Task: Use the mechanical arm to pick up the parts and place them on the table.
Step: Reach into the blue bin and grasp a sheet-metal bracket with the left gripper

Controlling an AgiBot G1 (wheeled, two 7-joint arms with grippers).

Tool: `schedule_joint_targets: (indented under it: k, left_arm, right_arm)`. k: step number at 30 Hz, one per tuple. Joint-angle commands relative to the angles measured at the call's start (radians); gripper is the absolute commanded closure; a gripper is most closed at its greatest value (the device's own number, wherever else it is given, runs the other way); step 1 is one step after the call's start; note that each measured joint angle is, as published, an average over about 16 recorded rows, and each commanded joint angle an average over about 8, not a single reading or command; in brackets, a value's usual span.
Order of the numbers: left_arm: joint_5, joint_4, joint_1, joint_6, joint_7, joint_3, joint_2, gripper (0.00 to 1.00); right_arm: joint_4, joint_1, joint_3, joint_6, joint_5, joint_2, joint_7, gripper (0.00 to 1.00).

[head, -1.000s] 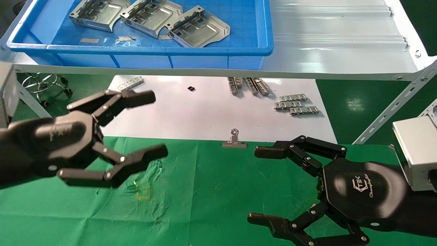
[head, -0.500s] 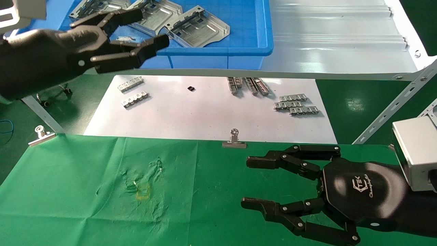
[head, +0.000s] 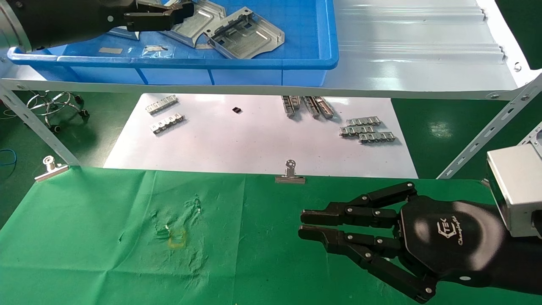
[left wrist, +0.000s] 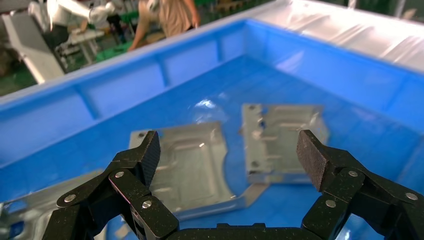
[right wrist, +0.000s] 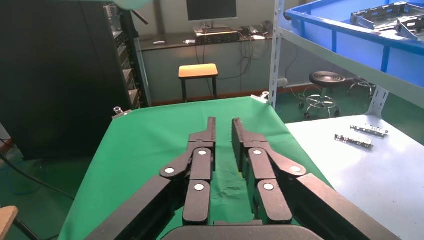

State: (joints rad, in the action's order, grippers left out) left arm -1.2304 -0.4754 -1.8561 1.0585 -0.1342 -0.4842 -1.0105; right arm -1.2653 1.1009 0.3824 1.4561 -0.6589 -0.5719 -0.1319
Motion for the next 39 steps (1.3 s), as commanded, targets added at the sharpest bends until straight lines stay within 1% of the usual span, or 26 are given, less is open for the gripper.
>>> schedule_joint_targets:
  k: [1,2,3,4,5,10,11,12,13,24,39]
  left_arm:
    - [-0.024,0.079,-0.049,0.005,0.025,-0.014,-0.024,0.00]
    - [-0.034,0.109,-0.065,-0.004,0.039,-0.019,-0.034,0.01]
    - [-0.044,0.139,-0.080,-0.017,0.052,-0.023,-0.045,0.07]
    - [-0.054,0.168,-0.094,-0.032,0.065,-0.027,-0.055,0.14]
    - [-0.062,0.193,-0.106,-0.050,0.077,-0.031,-0.065,0.24]
    - [-0.093,0.293,-0.148,-0.144,0.128,-0.043,-0.111,0.86]
    - [-0.097,0.306,-0.153,-0.158,0.136,-0.045,-0.118,0.93]
    - [-0.099,0.318,-0.157,-0.170,0.144,-0.046,-0.125,0.98]
    - [-0.101,0.330,-0.160,-0.179,0.151,-0.047,-0.132,1.00]
    - [-0.109,0.415,-0.173,-0.242,0.199,-0.050,-0.180,1.00]
    - [-0.100,0.460,-0.171,-0.285,0.220,-0.043,-0.210,1.00]
  right_arm:
    - [0.000,0.000,0.000,0.000,0.000,0.000,0.000,1.00]
    - [0.000,0.000,0.000,0.000,0.000,0.000,0.000,1.00]
    - [0.000,0.000,0.000,0.000,0.000,0.000,0.000,1.00]
    - [0.000,0.000,0.000,0.000,0.000,0.000,0.000,1.00]
    - [0.000,0.000,0.000,0.000,0.000,0.000,0.000,1.00]
    - [0.000,0.000,0.000,0.000,0.000,0.000,0.000,1.00]
    - [0.000,0.000,0.000,0.000,0.000,0.000,0.000,1.00]
    - [0.000,0.000,0.000,0.000,0.000,0.000,0.000,1.00]
    - [0.000,0.000,0.000,0.000,0.000,0.000,0.000,1.00]
    - [0.000,0.000,0.000,0.000,0.000,0.000,0.000,1.00]
    - [0.000,0.000,0.000,0.000,0.000,0.000,0.000,1.00]
